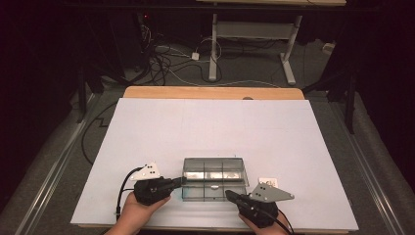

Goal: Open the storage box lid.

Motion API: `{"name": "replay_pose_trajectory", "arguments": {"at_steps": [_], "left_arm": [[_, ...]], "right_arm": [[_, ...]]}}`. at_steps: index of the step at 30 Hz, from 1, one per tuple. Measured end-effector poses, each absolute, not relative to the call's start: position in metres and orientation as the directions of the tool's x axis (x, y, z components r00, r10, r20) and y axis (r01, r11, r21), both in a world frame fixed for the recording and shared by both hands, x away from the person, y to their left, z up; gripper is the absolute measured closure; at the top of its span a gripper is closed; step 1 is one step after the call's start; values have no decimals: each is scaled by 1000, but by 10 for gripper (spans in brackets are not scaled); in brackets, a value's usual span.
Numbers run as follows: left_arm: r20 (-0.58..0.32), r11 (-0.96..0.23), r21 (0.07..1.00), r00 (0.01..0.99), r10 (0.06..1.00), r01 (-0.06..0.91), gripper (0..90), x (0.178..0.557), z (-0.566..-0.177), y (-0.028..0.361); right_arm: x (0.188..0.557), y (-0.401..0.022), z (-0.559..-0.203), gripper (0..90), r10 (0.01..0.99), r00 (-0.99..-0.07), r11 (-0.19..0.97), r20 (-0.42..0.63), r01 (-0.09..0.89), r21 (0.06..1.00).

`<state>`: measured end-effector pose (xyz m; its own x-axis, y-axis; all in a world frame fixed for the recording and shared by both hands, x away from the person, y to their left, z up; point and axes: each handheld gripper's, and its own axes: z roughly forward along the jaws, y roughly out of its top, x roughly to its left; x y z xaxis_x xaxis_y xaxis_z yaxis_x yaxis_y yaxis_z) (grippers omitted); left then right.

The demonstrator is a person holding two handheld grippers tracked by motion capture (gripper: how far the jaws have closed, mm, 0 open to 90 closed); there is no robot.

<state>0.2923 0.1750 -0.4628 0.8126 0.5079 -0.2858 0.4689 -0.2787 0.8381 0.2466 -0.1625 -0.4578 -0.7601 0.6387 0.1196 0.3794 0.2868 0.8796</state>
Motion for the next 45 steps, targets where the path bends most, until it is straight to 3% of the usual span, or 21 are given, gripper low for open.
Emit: {"name": "replay_pose_trajectory", "arguments": {"at_steps": [20,45], "left_arm": [[-266,-286,842,813,519,458,875,296,-463,177],[-256,-289,844,812,524,452,875,314,-468,166]], "right_arm": [[252,-214,-455,900,766,-634,223,107,418,881],[275,-229,-459,900,795,-601,206,82,395,895]]}}
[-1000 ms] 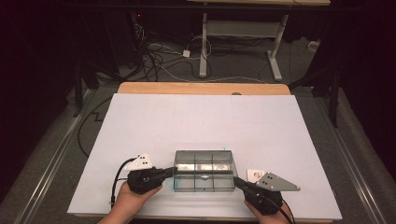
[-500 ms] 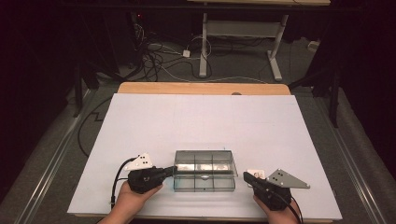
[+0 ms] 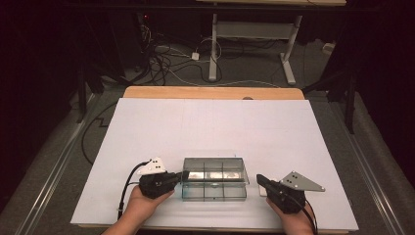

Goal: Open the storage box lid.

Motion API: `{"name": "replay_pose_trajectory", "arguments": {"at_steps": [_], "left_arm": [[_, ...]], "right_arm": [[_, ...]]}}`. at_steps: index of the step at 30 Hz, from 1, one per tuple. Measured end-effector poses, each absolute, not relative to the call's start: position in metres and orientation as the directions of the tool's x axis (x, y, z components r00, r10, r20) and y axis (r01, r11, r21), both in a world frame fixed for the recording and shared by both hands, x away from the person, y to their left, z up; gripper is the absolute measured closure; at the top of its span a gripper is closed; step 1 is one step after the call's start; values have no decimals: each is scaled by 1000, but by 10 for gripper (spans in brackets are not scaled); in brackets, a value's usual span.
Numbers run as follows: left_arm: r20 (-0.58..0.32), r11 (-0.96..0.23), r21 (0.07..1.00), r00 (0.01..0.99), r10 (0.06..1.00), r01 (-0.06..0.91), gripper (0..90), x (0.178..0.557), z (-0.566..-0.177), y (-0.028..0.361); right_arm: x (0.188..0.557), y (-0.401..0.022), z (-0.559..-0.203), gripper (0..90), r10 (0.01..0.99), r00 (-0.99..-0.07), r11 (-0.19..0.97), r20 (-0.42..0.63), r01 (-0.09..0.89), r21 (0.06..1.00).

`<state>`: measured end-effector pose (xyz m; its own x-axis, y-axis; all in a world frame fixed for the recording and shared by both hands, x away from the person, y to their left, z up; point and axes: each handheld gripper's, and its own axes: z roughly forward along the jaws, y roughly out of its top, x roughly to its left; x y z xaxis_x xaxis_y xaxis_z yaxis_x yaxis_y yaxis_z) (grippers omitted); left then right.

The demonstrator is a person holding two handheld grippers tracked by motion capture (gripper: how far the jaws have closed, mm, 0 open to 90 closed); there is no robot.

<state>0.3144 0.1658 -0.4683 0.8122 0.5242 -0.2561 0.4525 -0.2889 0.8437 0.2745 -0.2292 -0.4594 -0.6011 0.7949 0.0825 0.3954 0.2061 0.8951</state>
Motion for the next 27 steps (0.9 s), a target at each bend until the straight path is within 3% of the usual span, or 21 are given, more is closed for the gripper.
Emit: {"name": "replay_pose_trajectory", "arguments": {"at_steps": [15,27], "left_arm": [[-288,-239,856,807,516,458,875,327,-466,165],[-283,-216,870,808,517,443,875,337,-461,170]], "right_arm": [[292,-226,-463,900,798,-595,196,96,407,892],[331,-209,-456,900,824,-563,217,63,416,883]]}}
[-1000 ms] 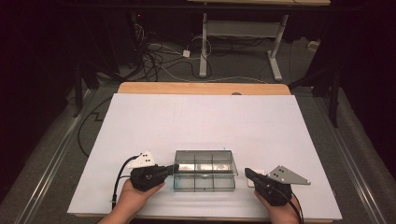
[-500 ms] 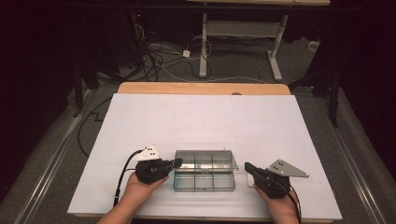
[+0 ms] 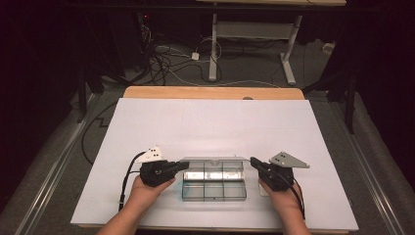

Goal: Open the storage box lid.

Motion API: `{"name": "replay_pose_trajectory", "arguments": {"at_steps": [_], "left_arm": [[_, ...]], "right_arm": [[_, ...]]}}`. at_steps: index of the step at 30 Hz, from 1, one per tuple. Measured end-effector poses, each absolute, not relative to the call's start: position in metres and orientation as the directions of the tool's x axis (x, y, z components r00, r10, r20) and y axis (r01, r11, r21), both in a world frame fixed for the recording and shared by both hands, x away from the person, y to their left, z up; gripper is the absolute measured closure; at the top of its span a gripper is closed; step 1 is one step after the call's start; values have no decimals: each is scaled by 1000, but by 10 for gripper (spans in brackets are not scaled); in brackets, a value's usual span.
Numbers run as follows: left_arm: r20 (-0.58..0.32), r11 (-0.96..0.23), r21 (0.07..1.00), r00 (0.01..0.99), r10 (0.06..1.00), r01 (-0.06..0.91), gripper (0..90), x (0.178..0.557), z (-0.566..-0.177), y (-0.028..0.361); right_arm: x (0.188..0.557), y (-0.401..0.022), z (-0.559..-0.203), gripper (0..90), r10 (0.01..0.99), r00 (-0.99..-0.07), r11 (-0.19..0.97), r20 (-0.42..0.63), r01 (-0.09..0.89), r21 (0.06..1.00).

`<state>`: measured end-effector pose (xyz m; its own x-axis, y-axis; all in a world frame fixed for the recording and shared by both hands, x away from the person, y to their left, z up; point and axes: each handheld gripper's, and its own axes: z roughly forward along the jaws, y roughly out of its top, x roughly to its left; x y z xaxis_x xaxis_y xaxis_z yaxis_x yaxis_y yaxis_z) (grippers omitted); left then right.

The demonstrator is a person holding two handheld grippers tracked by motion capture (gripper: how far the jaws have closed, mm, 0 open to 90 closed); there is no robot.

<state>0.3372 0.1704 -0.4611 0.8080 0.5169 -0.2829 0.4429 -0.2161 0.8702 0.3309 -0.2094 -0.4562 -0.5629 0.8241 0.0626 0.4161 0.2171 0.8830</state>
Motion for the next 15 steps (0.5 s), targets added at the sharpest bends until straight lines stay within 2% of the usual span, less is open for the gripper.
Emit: {"name": "replay_pose_trajectory", "arguments": {"at_steps": [15], "left_arm": [[-279,-211,873,805,524,440,876,344,-458,168]], "right_arm": [[362,-198,-457,900,845,-520,151,122,452,879]]}}
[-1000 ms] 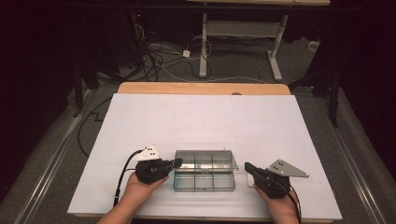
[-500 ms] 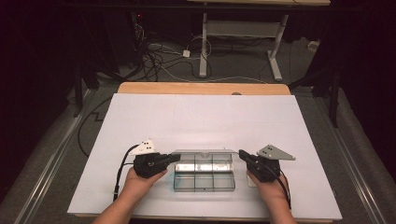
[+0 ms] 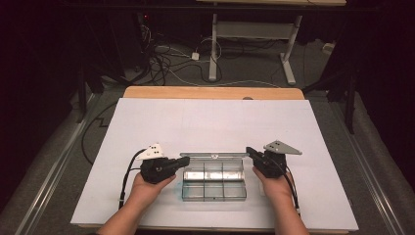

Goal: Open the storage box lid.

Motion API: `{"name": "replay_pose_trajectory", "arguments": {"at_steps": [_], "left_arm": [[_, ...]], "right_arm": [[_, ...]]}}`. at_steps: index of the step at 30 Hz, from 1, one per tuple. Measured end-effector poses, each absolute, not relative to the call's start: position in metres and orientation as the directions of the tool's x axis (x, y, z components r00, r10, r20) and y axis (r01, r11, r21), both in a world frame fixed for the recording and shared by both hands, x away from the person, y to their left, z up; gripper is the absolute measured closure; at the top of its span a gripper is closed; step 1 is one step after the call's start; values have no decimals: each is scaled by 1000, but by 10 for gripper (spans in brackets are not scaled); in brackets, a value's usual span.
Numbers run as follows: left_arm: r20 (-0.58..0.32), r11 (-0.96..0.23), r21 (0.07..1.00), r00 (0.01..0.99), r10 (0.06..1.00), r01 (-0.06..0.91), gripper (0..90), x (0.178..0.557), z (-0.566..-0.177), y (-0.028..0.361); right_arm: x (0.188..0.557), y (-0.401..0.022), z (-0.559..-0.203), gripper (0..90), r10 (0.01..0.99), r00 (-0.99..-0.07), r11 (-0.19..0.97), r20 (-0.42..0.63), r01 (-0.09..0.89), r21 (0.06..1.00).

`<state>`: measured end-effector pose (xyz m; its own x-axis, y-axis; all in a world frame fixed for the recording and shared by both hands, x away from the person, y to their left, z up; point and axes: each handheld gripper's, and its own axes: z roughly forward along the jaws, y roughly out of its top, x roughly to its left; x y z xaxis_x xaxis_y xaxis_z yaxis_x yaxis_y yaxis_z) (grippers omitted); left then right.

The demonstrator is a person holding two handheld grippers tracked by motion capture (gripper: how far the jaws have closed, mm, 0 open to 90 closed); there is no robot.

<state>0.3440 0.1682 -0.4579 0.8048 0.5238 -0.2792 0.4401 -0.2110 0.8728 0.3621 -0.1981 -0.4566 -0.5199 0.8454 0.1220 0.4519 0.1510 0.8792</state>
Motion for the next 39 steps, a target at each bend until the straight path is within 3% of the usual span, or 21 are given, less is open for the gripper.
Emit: {"name": "replay_pose_trajectory", "arguments": {"at_steps": [12,39], "left_arm": [[-285,-196,874,797,533,444,875,352,-459,169],[-282,-206,861,773,569,465,876,361,-467,172]], "right_arm": [[373,-182,-442,900,828,-555,169,80,384,908],[386,-181,-443,900,819,-560,117,126,378,918]]}}
